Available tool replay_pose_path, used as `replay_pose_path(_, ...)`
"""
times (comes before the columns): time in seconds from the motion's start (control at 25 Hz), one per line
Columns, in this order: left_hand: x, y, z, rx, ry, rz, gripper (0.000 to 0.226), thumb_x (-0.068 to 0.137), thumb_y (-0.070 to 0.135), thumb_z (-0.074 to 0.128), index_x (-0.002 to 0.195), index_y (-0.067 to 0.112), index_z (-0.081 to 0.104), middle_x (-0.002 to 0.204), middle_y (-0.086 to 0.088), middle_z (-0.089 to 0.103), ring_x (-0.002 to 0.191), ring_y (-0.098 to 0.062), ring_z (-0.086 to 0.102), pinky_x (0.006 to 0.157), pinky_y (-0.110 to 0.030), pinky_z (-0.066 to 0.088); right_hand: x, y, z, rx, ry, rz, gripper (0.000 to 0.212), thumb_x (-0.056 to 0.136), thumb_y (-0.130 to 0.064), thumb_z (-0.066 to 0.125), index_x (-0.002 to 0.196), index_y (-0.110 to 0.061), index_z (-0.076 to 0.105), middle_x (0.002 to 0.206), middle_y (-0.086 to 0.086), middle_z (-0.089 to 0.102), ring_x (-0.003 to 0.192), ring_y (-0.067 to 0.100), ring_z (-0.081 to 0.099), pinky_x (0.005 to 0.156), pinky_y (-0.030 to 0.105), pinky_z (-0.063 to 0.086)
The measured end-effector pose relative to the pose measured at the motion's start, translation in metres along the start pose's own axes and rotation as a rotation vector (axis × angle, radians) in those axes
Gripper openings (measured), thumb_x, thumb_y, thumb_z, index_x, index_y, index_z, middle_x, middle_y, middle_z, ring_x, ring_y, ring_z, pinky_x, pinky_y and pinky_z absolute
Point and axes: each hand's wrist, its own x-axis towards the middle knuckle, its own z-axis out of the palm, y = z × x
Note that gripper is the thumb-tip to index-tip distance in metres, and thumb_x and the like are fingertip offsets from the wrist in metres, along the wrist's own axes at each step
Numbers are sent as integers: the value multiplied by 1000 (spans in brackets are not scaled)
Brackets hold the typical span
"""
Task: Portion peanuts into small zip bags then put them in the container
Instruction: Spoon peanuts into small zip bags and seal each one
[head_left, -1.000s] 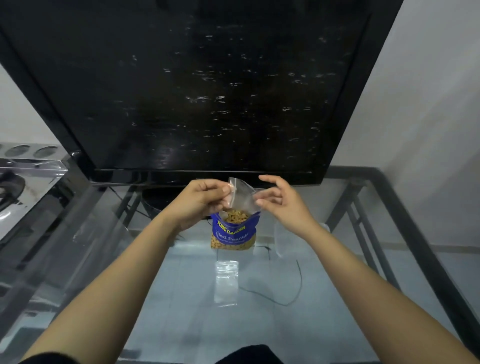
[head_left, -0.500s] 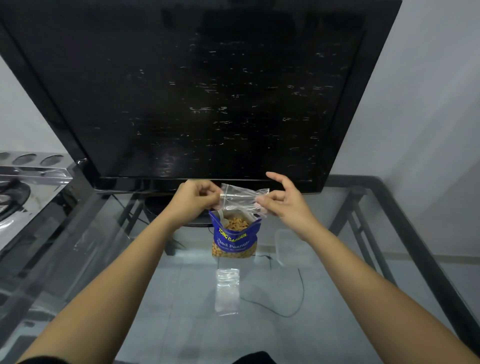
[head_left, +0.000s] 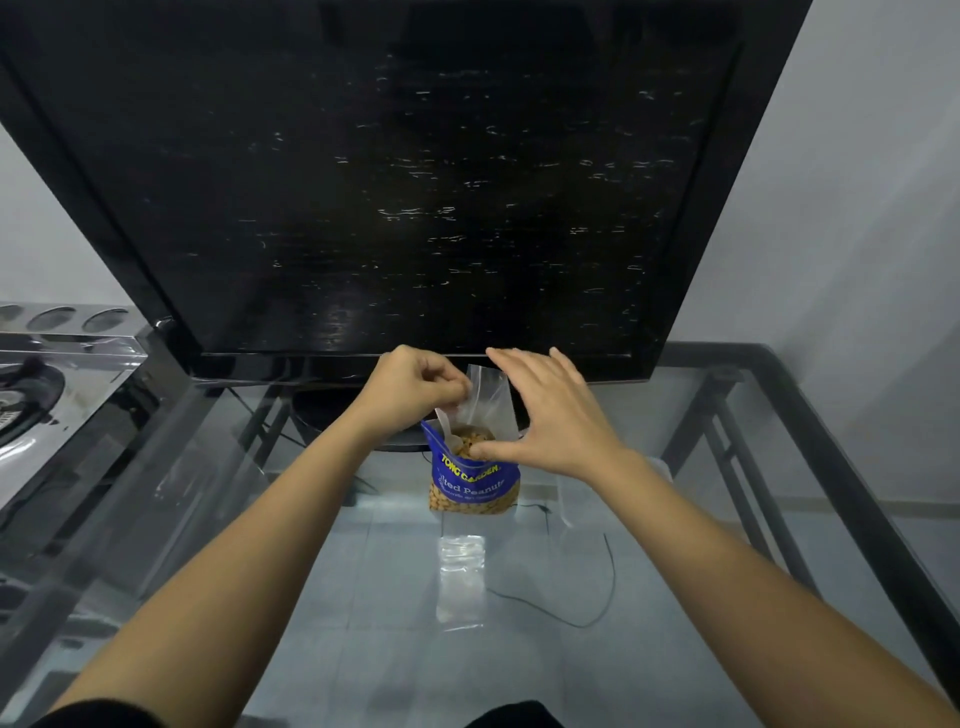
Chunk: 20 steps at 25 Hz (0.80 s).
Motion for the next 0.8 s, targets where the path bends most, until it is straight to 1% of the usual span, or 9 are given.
replay_pose_path(0.08, 3, 2, -1, -9, -11, 8, 6, 80, 6, 67, 81, 11, 72, 69, -4, 71, 62, -5, 67, 61, -14, 53, 2, 2, 7, 84, 57, 30, 85, 73, -54, 67, 143, -23, 29, 141, -4, 44, 131, 13, 38, 113, 34, 22)
replay_pose_path(0.2, 7, 0, -6, 6, -6, 14, 9, 80, 3, 66, 79, 11, 72, 66, 0, 69, 60, -3, 66, 61, -13, 52, 3, 8, 11, 622, 46, 201, 67, 80, -23, 69, 139, -25, 37, 122, -6, 53, 107, 11, 55, 90, 31, 49)
replay_pose_path(0.36, 14, -3, -10, -10, -42, -2, 10, 81, 3, 65, 80, 11, 71, 61, 3, 69, 60, -2, 66, 60, -12, 50, 2, 25, 15, 987, 96, 397, 54, 80, -15, 70, 127, -25, 46, 101, 0, 64, 92, 18, 65, 83, 35, 53)
replay_pose_path(0.48, 18, -6, -6, -65, -45, -23, 10, 83, 3, 63, 83, 11, 71, 63, 3, 69, 60, -1, 65, 58, -10, 48, 1, 33, 16, 1332, 63, 493, 56, 82, -6, 66, 129, -25, 43, 84, 1, 71, 84, 14, 68, 80, 27, 54)
replay_pose_path(0.56, 18, -9, -2, -90, -43, -39, 10, 83, 4, 63, 84, 11, 71, 66, 1, 69, 60, -2, 64, 58, -11, 48, 3, 36, 15, 1491, 49, 594, 55, 84, 1, 60, 132, -19, 40, 84, 3, 72, 83, 14, 68, 76, 23, 56)
replay_pose_path(0.6, 18, -11, -1, -83, -37, -43, 9, 83, 4, 64, 83, 10, 71, 67, 0, 69, 60, -2, 64, 58, -12, 49, 3, 36, 15, 1380, 54, 622, 56, 86, 1, 59, 135, -16, 38, 94, 4, 70, 92, 16, 66, 81, 24, 54)
replay_pose_path(0.68, 18, -14, 1, -51, -22, -45, 7, 82, 6, 65, 82, 11, 71, 65, 1, 69, 60, -1, 65, 58, -12, 49, -1, 35, 16, 854, 172, 570, 59, 87, -7, 59, 140, -15, 32, 123, 5, 57, 116, 17, 53, 96, 27, 45)
replay_pose_path(0.76, 17, -14, 2, -33, -27, -40, 6, 81, 6, 66, 82, 10, 71, 65, 0, 70, 61, -2, 66, 57, -11, 49, -4, 29, 15, 482, 299, 291, 61, 87, -21, 62, 140, -15, 34, 139, 4, 44, 128, 12, 39, 105, 26, 34)
replay_pose_path(0.8, 17, -12, 4, -38, -37, -39, 6, 81, 6, 66, 83, 8, 71, 66, 0, 70, 61, -3, 66, 57, -11, 48, -4, 24, 14, 411, 223, 172, 69, 83, -32, 66, 141, -17, 32, 144, 2, 39, 132, 11, 34, 109, 26, 29)
